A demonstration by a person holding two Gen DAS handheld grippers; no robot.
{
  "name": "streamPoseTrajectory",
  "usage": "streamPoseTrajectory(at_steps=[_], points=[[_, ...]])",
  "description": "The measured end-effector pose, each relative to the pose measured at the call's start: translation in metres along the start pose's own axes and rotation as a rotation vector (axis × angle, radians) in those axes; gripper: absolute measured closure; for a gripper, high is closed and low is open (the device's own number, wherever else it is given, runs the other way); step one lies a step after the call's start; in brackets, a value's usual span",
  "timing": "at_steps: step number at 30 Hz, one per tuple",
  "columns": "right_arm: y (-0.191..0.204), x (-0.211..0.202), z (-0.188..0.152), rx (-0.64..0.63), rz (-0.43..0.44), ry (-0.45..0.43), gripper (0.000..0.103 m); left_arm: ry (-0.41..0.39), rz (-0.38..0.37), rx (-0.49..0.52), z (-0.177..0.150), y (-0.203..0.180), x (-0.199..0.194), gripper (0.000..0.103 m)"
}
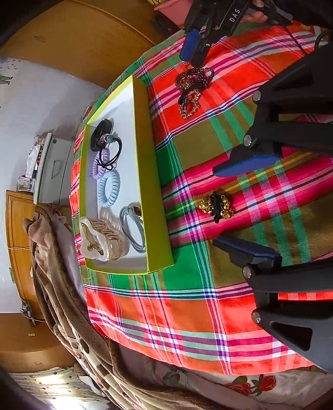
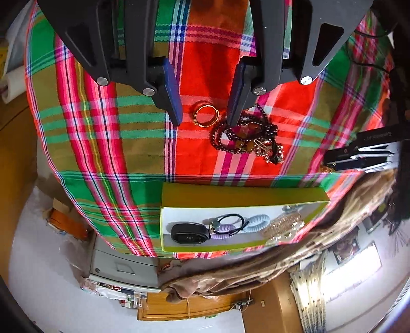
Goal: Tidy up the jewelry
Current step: 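Grasp the gold hair clip with the left gripper while the right grasps the gold ring, then carry the gold hair clip and gold ring over the box with both grippers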
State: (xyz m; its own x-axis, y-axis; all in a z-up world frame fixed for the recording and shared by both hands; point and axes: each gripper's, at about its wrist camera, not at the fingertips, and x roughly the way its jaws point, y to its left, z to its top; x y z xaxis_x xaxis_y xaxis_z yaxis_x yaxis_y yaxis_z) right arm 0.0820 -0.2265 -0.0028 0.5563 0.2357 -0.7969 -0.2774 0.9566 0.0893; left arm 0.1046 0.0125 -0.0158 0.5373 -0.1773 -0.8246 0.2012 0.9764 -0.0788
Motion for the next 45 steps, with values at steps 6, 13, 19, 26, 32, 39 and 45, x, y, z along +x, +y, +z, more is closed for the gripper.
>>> streamPoseTrajectory(at_steps=[6, 13, 19, 26, 32, 39, 45], points=[[0.006, 0.001, -0.001, -0.039, -0.032, 0.002, 0.066, -0.001, 0.009, 0.004, 0.000, -0.001, 0.001, 0.053], [0.003, -0.001, -0.002, -0.021, -0.054, -0.004, 0.079, -0.008, 0.012, -0.008, 0.000, 0.002, 0.000, 0.062], [0.002, -0.004, -0.003, -0.015, -0.065, -0.016, 0.081, -0.013, 0.008, -0.017, -0.001, 0.007, -0.002, 0.077], [-0.001, -0.008, -0.003, 0.010, -0.066, -0.033, 0.081, -0.021, -0.003, -0.023, -0.003, 0.010, -0.004, 0.083], [-0.002, -0.013, -0.002, 0.021, -0.067, -0.046, 0.081, -0.030, -0.003, -0.032, -0.003, 0.012, -0.007, 0.083], [-0.001, -0.018, 0.002, 0.022, -0.068, -0.067, 0.081, -0.062, -0.006, -0.038, 0.001, 0.013, -0.019, 0.083], [0.000, -0.027, 0.011, 0.021, -0.068, -0.096, 0.081, -0.098, -0.009, -0.025, 0.011, 0.010, -0.032, 0.083]])
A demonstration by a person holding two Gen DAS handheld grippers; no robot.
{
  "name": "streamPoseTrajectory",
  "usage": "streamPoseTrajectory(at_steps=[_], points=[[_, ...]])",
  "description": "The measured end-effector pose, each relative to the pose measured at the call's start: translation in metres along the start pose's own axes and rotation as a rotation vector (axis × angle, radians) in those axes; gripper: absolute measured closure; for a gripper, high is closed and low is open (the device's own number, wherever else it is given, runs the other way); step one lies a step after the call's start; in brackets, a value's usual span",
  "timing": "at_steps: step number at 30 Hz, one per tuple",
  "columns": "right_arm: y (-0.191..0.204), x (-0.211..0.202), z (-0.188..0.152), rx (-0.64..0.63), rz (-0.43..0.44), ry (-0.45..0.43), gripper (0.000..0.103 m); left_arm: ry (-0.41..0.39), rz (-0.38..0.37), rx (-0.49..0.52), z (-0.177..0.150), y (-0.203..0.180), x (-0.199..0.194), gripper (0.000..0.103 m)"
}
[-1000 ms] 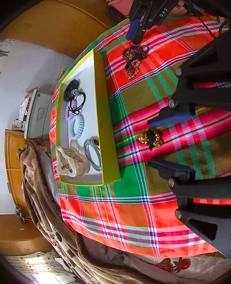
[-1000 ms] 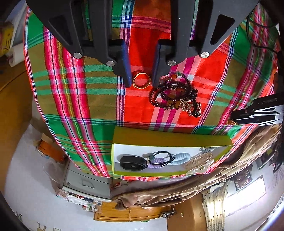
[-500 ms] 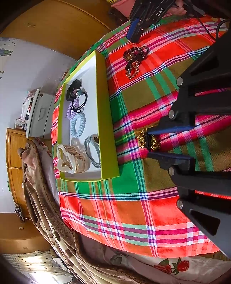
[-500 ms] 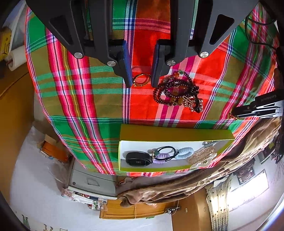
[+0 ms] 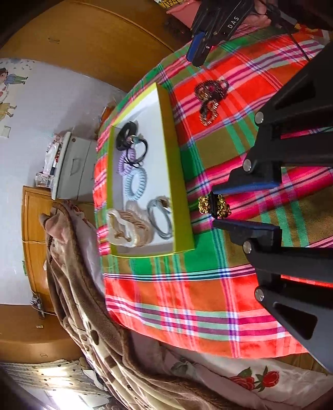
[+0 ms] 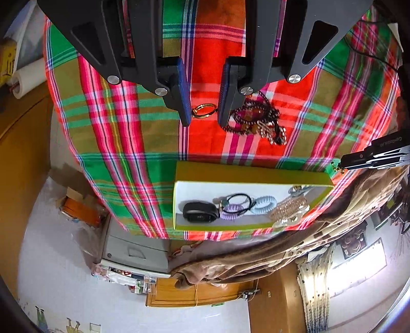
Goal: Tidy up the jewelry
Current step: 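Carry the gold hair clip and gold ring over the box with both grippers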
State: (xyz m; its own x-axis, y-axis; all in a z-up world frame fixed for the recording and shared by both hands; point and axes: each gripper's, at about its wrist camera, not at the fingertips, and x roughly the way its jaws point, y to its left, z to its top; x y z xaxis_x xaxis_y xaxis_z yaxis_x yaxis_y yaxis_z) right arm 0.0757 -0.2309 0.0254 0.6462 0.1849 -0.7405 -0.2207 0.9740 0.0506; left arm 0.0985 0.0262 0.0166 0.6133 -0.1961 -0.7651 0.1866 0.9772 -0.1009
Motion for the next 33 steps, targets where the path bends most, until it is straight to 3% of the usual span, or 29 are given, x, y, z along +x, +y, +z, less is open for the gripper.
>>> streamPoseTrajectory(at_steps=[16, 33], points=[[-0.005, 0.010, 0.062, 0.022, 0.017, -0.074, 0.081, -0.049, -0.075, 0.026, 0.061, -0.014, 0.012, 0.083], [-0.013, 0.090, 0.096, -0.001, 0.021, 0.029, 0.081, 0.029, -0.116, 0.020, 0.088, -0.027, 0.077, 0.083]])
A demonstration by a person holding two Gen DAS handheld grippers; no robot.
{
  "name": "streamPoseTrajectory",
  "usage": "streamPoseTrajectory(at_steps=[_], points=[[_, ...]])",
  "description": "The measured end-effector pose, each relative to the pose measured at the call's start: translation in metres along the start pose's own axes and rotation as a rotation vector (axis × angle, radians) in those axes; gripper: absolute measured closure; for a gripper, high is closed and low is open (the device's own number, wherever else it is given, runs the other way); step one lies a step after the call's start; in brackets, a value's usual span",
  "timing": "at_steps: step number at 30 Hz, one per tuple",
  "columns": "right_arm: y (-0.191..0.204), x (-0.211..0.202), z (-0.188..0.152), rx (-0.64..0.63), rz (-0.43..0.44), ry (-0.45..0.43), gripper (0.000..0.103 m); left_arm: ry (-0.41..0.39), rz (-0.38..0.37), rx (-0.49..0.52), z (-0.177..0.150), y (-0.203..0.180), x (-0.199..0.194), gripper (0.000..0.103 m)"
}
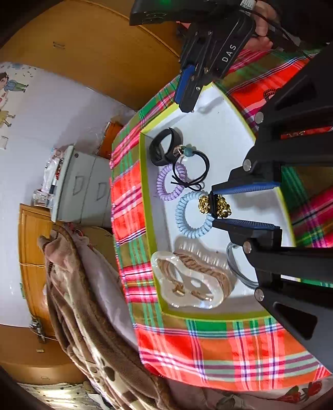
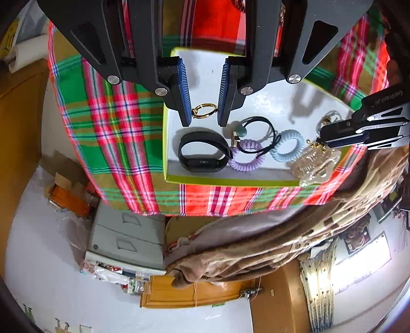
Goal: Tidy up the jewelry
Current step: 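Carry the gold hair clip and gold ring over the box with both grippers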
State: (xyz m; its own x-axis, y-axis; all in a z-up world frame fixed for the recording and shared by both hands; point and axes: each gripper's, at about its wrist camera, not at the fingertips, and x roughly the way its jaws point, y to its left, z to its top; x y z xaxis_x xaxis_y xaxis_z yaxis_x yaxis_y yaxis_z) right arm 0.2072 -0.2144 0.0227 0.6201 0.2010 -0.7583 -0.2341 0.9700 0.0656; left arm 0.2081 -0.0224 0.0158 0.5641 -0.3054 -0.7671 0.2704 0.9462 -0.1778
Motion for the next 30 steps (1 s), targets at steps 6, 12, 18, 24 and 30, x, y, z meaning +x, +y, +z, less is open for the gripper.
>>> streamPoseTrajectory(at_steps=[6, 12, 18, 24, 30], points=[[-0.001, 0.013, 0.001, -0.006, 0.002, 0.024, 0.081, 0.029, 0.004, 0.004, 0.000, 0.000, 0.016, 0.083], [0.001, 0.021, 0.002, -0.023, -0.008, 0.032, 0.081, 0.048, 0.012, 0.000, -0.002, 0.002, 0.024, 0.083], [0.003, 0.023, 0.003, -0.034, -0.007, 0.039, 0.081, 0.058, 0.015, -0.005, -0.003, 0.002, 0.028, 0.083], [0.004, 0.025, 0.000, -0.037, -0.009, 0.045, 0.081, 0.063, 0.011, -0.010, -0.003, 0.001, 0.029, 0.083], [0.004, 0.025, 0.001, -0.034, -0.009, 0.049, 0.081, 0.064, 0.012, -0.014, -0.003, 0.003, 0.030, 0.081]])
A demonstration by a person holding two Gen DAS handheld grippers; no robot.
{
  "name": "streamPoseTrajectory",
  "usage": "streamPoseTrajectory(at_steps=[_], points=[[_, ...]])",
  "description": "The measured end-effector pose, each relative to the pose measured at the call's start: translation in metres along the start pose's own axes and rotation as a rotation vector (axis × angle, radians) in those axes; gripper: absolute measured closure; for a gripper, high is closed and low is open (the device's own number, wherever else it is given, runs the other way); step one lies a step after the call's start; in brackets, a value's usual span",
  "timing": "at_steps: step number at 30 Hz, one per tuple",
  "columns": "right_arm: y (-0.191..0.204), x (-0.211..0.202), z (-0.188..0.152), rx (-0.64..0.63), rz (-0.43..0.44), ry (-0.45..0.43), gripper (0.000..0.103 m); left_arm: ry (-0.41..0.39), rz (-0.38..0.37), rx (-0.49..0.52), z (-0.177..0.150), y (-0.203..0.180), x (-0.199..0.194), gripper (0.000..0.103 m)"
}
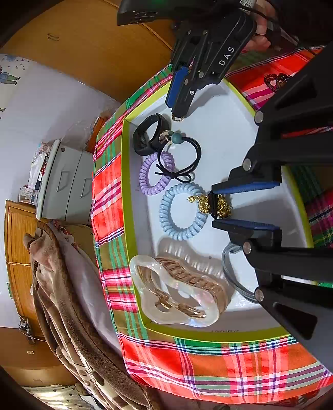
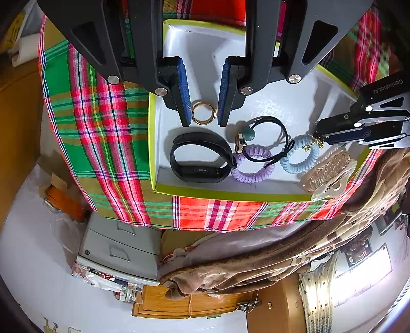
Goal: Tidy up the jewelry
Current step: 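Carry the gold hair clip and gold ring over the box with both grippers, then open both grippers to release the clip and ring into the box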
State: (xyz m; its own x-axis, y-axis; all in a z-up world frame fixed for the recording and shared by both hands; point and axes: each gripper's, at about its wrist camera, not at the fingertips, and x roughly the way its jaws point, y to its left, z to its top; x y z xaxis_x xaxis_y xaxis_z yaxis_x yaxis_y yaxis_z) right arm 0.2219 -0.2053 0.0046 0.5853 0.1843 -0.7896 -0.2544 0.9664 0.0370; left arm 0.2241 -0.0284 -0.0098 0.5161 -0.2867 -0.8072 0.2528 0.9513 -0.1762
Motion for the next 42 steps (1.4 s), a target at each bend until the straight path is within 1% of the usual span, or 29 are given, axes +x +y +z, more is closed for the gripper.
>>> streamPoseTrajectory(at_steps=[2, 3, 10, 12, 14, 17, 19, 20, 24, 28, 31, 33, 36, 42], points=[[0.000, 0.001, 0.000, -0.001, 0.001, 0.001, 0.081, -0.001, 0.008, 0.003, 0.000, 0.000, 0.000, 0.074], [0.000, 0.001, 0.001, 0.001, 0.000, 0.001, 0.081, -0.001, 0.010, 0.005, 0.000, 0.000, 0.000, 0.073], [-0.001, -0.001, 0.000, 0.013, 0.001, -0.004, 0.081, -0.001, 0.020, 0.001, -0.002, -0.001, -0.002, 0.069], [-0.001, -0.003, 0.000, 0.019, 0.004, -0.011, 0.077, -0.006, 0.018, 0.004, -0.002, -0.002, -0.005, 0.067], [-0.002, -0.005, -0.001, 0.026, 0.006, -0.015, 0.076, -0.009, 0.018, 0.010, -0.003, -0.004, -0.006, 0.062], [-0.002, -0.008, -0.002, 0.031, 0.008, -0.023, 0.076, -0.018, 0.018, 0.012, -0.003, -0.006, -0.010, 0.061], [-0.001, -0.012, -0.003, 0.035, 0.012, -0.031, 0.070, -0.025, 0.020, 0.011, -0.004, -0.008, -0.013, 0.059], [-0.001, -0.014, -0.003, 0.039, 0.014, -0.037, 0.066, -0.030, 0.023, 0.011, -0.004, -0.009, -0.016, 0.057], [-0.001, -0.027, -0.005, 0.064, 0.026, -0.065, 0.066, -0.048, 0.022, 0.003, -0.008, -0.010, -0.026, 0.056], [0.002, -0.043, -0.010, 0.067, 0.039, -0.091, 0.066, -0.068, 0.051, 0.016, -0.012, -0.016, -0.038, 0.054], [0.004, -0.055, -0.017, 0.073, 0.056, -0.107, 0.065, -0.087, 0.049, 0.015, -0.016, -0.018, -0.048, 0.054], [0.005, -0.063, -0.023, 0.074, 0.078, -0.110, 0.065, -0.099, 0.039, 0.011, -0.020, -0.019, -0.056, 0.054], [0.007, -0.074, -0.036, 0.077, 0.080, -0.112, 0.065, -0.108, 0.030, 0.009, -0.027, -0.021, -0.065, 0.053], [0.012, -0.084, -0.058, 0.080, 0.102, -0.094, 0.064, -0.104, 0.015, 0.001, -0.042, -0.024, -0.075, 0.053]])
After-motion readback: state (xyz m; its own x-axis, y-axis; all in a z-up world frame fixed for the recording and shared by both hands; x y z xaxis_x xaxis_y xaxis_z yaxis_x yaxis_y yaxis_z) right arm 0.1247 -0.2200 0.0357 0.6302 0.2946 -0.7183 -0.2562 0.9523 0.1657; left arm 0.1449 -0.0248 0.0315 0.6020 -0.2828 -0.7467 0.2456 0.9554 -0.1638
